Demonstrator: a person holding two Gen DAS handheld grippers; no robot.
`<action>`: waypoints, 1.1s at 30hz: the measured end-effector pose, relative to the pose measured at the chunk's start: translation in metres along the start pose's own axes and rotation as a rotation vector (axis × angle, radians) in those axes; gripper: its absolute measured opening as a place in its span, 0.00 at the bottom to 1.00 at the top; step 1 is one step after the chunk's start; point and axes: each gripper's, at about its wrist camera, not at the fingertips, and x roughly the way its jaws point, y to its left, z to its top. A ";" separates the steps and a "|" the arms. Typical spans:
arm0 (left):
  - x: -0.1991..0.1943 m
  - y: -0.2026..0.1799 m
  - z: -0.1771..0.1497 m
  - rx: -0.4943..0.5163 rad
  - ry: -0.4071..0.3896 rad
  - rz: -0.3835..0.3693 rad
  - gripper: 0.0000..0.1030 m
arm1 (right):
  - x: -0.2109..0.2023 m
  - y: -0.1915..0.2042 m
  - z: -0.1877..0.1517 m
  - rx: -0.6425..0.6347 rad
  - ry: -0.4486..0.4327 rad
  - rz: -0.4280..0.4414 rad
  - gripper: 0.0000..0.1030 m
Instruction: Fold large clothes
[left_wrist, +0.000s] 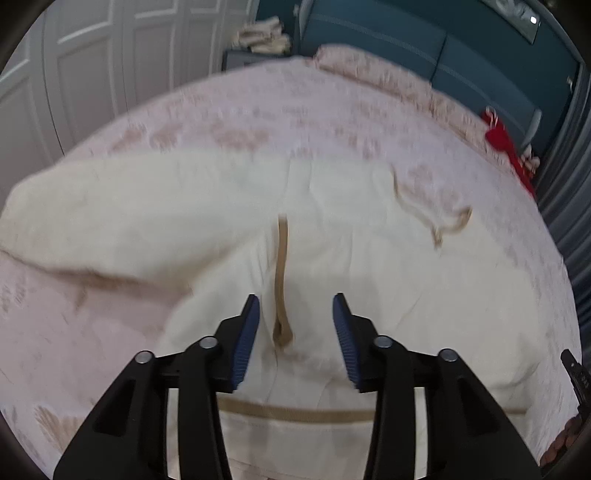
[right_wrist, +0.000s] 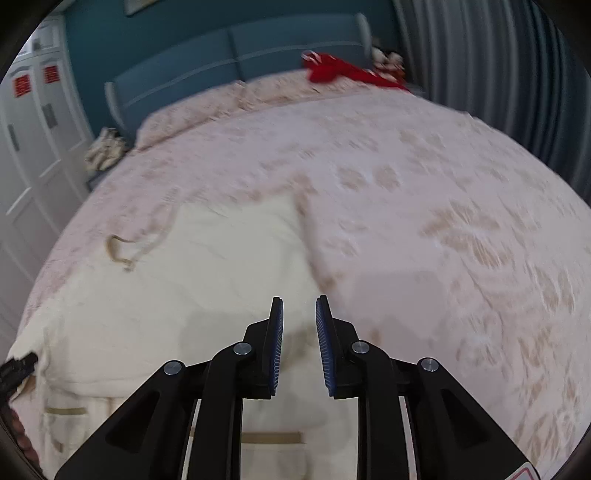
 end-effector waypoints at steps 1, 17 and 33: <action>-0.003 -0.004 0.008 -0.003 -0.011 -0.007 0.42 | -0.001 0.020 0.008 -0.050 0.006 0.046 0.20; 0.068 -0.043 -0.038 0.170 0.119 0.000 0.42 | 0.063 0.078 -0.047 -0.309 0.220 0.180 0.06; 0.034 0.001 -0.030 0.068 0.060 0.057 0.45 | 0.020 0.007 -0.031 -0.147 0.146 -0.012 0.11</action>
